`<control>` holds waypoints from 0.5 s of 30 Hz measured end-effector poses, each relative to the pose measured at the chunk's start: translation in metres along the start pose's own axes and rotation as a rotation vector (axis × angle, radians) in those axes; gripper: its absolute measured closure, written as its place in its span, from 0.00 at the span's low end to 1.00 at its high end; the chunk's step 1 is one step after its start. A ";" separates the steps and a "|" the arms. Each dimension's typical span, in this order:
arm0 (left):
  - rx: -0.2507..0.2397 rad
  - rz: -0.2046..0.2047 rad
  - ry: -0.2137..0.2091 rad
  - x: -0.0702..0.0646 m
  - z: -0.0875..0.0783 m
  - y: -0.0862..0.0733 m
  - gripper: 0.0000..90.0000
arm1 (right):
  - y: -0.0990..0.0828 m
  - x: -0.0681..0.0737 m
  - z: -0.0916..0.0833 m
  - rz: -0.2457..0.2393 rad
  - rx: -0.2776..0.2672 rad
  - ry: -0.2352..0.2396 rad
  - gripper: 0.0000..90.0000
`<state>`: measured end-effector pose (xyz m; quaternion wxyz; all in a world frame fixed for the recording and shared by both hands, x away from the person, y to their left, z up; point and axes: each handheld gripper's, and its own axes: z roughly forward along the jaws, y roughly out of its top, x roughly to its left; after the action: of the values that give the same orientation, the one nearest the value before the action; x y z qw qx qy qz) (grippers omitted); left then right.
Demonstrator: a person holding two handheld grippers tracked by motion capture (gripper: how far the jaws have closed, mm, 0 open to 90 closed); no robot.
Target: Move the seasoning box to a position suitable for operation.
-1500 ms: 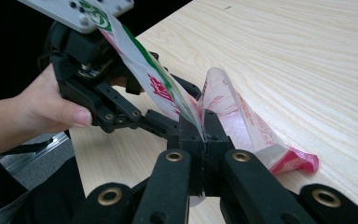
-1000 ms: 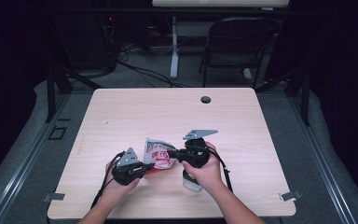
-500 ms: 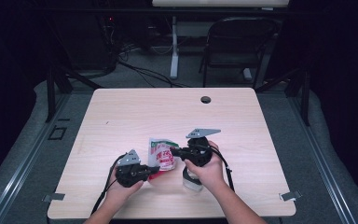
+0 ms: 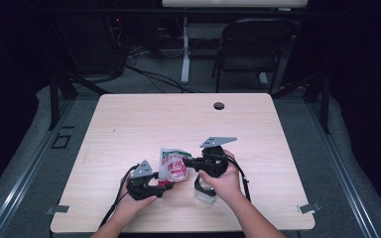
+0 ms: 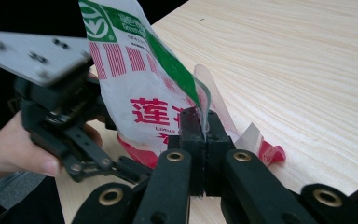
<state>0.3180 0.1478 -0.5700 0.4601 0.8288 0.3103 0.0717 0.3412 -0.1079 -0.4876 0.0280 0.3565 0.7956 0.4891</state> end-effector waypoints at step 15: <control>0.074 -0.027 0.024 0.008 0.018 -0.007 0.42 | 0.000 0.000 0.001 0.023 -0.007 0.009 1.00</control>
<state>0.3287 0.1420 -0.5875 0.4263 0.8400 0.3294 0.0638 0.3415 -0.1071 -0.4878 0.0202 0.3632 0.7898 0.4939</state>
